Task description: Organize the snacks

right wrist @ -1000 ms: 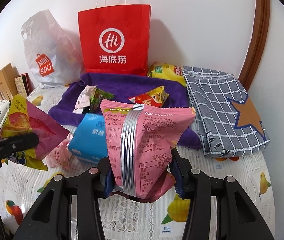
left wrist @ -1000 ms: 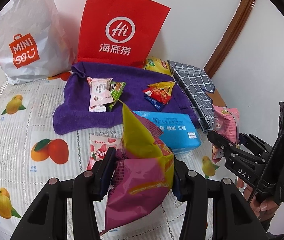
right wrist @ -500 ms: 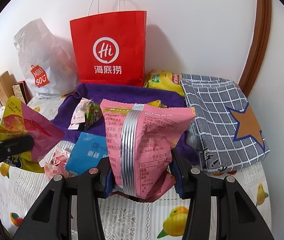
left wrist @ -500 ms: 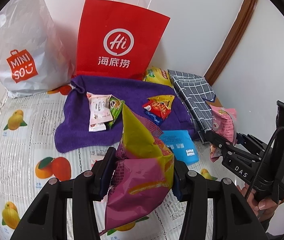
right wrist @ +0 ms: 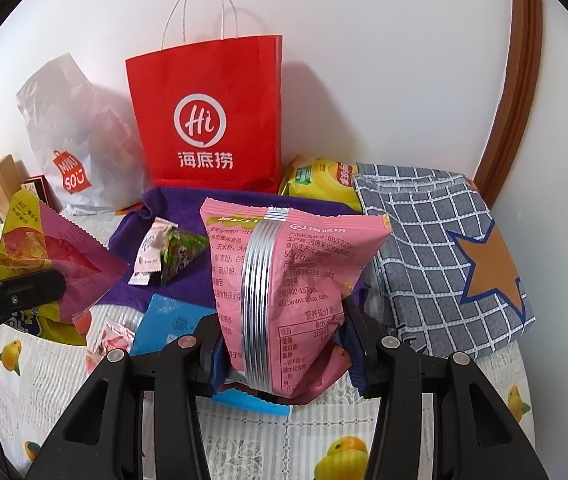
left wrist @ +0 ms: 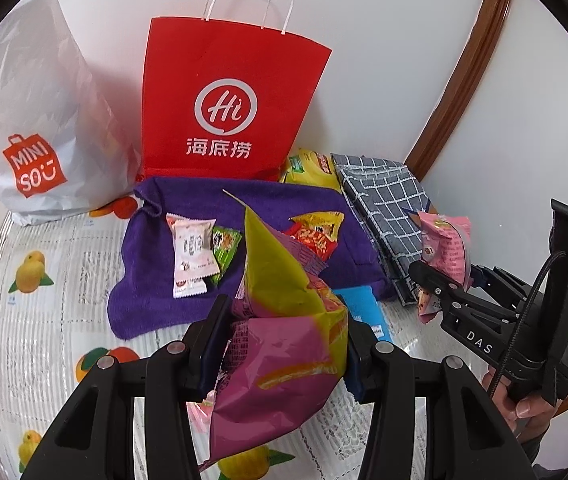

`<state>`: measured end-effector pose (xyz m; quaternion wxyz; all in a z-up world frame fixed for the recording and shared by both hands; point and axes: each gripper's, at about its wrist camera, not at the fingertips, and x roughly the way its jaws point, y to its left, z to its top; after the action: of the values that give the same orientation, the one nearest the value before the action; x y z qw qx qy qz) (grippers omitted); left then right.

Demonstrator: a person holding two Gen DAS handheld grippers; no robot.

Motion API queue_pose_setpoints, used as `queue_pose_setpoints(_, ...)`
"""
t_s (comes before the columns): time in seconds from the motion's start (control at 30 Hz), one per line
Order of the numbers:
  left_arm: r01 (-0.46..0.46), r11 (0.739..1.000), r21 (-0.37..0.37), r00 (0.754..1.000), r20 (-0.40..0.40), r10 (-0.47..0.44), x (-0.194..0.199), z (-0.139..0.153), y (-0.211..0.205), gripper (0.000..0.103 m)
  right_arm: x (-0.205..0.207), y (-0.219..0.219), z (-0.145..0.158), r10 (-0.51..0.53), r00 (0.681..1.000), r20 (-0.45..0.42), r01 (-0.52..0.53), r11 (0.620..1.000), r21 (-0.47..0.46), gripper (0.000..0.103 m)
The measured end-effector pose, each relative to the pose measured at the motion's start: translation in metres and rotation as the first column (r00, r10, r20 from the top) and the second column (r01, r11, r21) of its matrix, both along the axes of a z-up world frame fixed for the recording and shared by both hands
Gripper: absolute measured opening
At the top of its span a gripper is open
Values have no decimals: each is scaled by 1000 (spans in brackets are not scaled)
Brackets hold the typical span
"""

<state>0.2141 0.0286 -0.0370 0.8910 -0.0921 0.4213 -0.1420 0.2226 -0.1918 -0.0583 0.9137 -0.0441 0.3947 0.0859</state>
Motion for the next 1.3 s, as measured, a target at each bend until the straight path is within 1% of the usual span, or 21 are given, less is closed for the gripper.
queue_pose_setpoints(0.23,-9,1000,2,1000,17,9,11,8,5,46,16,6,9,6,1000,12,-6,1000,-1,47)
queue_pose_setpoints(0.43,-24,1000,-4,1000,18,25,25,10,14,46,34,15,8,16,1000,4,-16,1000,-11,47)
queue_pose_setpoints(1.07,-71,997,-10,997,-6,71,82,-2,43,46,99,23,-2,16,1000,-13,-16,1000,-5,47)
queue_pose_setpoints(1.3,-67,998,-11,998,-13,67,99,-12,37,46,119,23,-9,24,1000,-16,-24,1000,9,47)
